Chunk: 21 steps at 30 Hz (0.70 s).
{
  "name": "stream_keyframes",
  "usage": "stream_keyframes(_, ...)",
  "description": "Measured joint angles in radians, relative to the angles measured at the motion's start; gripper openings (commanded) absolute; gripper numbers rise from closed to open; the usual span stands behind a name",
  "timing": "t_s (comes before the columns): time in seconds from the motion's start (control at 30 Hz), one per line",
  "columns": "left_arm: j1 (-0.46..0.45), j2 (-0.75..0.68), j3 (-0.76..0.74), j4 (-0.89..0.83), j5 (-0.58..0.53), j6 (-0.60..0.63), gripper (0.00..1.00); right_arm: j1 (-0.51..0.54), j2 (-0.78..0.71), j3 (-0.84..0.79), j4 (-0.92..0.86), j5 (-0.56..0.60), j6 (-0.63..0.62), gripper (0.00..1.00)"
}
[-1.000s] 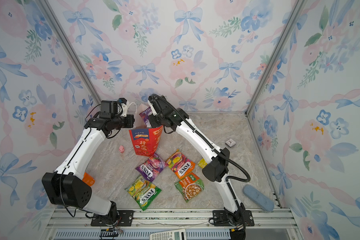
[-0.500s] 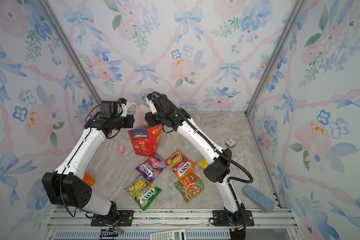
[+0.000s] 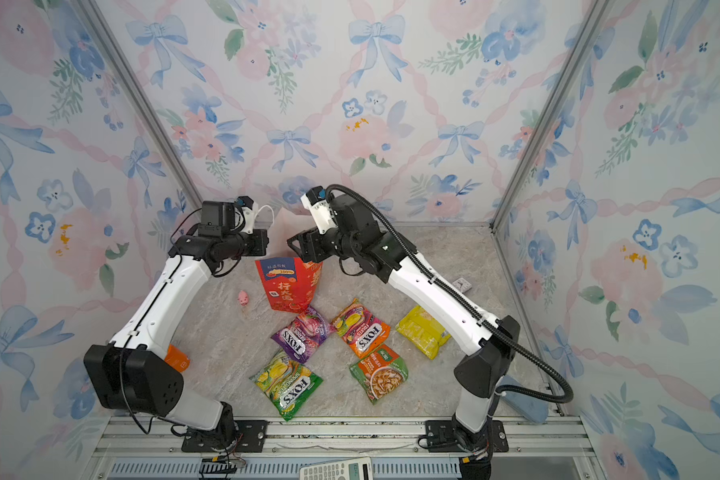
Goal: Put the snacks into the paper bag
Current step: 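Move the right gripper down to the purple Fox's Berries packet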
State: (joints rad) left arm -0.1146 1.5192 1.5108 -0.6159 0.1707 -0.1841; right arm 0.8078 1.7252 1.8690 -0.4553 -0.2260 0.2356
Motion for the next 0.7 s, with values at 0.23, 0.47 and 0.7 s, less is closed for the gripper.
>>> stream_keyframes(0.23, 0.0, 0.0, 0.0, 0.0, -0.006, 0.0, 0.0, -0.001, -0.201, -0.414, 0.093, -0.011, -0.037, 0.99)
stream_keyframes(0.47, 0.0, 0.0, 0.0, 0.0, -0.01, 0.0, 0.0, 0.006, -0.273, -0.663, 0.112, -0.004, -0.043, 0.97)
stream_keyframes(0.7, 0.0, 0.0, -0.001, 0.0, -0.01, 0.0, 0.0, 0.055, -0.189, -0.71, 0.1, 0.019, -0.039, 0.85)
